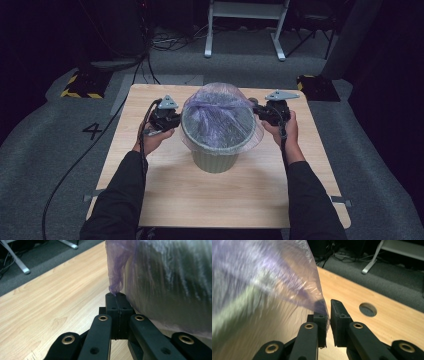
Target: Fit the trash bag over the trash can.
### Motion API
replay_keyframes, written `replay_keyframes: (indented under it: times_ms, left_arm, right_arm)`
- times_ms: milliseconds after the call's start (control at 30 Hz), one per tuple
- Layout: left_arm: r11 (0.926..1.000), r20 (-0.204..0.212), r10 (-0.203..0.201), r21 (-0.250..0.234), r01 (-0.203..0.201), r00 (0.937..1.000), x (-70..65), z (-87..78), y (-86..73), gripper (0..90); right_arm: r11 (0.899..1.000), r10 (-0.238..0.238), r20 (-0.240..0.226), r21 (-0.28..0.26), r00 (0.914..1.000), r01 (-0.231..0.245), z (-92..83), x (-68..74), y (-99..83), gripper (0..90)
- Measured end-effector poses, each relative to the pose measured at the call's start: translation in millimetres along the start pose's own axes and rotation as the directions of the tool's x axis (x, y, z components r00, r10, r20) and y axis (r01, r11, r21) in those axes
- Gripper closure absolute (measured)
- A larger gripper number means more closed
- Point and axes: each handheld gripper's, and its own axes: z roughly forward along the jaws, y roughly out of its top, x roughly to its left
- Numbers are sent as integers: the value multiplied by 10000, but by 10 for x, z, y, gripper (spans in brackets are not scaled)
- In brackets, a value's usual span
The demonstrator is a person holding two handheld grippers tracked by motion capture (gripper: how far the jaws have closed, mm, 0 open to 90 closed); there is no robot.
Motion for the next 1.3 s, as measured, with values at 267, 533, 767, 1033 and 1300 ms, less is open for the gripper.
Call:
replay_keyframes:
  times_ms: [267,533,767,1033,1300]
  left_arm:
    - [9998,224,-154,153,151,9996,-8,32,-151,897]
    - [9990,-45,-409,-189,408,9992,-8,-117,-331,722]
    - [9966,-952,-19,-824,-59,9955,-79,-508,-425,461]
    - [9808,-132,614,-1845,-628,9980,-317,-929,-462,188]
    - [9613,312,2027,-1966,-1928,9788,-740,-984,-364,186]
  right_arm:
    - [9997,-54,-191,253,9998,59,28,2,-148,843]
    - [9994,-281,-465,176,9985,289,-45,46,-279,799]
    - [9947,-542,57,-871,9985,545,-300,58,-233,678]
    - [9889,-866,-96,-1219,9962,848,-542,66,-206,508]
    - [9748,-1502,-262,-1707,9883,1436,-851,152,-202,364]
